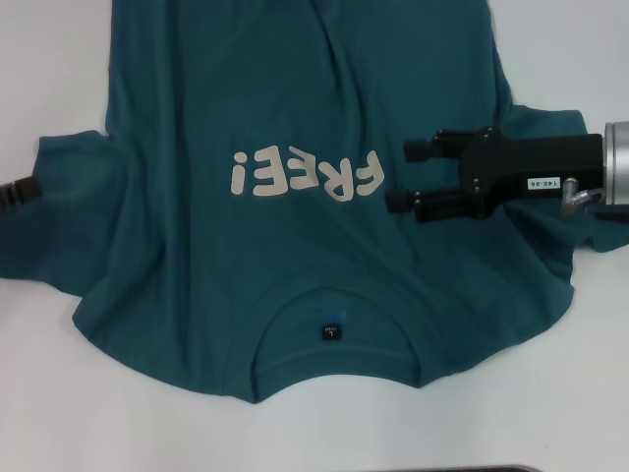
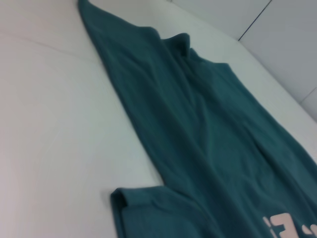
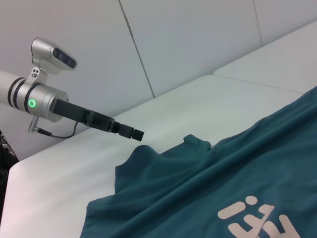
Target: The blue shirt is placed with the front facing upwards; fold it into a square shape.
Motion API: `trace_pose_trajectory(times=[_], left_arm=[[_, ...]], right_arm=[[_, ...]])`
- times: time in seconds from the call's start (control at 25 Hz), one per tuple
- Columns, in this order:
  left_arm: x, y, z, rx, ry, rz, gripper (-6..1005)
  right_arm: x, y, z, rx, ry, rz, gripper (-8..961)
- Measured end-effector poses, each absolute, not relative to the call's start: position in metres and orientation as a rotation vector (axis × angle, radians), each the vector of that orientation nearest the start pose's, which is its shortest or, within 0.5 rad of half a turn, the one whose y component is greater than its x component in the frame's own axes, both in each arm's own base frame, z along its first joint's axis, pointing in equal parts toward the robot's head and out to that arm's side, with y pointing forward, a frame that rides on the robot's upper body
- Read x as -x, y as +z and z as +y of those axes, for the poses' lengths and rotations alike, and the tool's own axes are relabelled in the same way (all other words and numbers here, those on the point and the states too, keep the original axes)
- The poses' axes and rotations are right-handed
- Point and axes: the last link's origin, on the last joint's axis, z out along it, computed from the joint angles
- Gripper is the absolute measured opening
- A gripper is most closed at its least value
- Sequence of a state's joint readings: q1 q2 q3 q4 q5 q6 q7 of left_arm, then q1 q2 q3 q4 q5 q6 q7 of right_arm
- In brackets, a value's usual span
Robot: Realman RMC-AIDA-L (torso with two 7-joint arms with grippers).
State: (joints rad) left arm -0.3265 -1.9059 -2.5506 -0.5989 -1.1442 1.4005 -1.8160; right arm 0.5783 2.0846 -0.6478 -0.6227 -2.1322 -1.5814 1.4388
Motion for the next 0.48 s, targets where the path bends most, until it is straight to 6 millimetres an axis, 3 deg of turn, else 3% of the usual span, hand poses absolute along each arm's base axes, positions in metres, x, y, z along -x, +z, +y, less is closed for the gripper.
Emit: trace_pose_trajectory(times=[0.48], left_arm=[[0.3908,0.0823,0.2882,2.125,-0.506,-1.408,918]], right_arm=[[-0.259,-0.0127,0.3288,2.815,0.635,0.723,912]])
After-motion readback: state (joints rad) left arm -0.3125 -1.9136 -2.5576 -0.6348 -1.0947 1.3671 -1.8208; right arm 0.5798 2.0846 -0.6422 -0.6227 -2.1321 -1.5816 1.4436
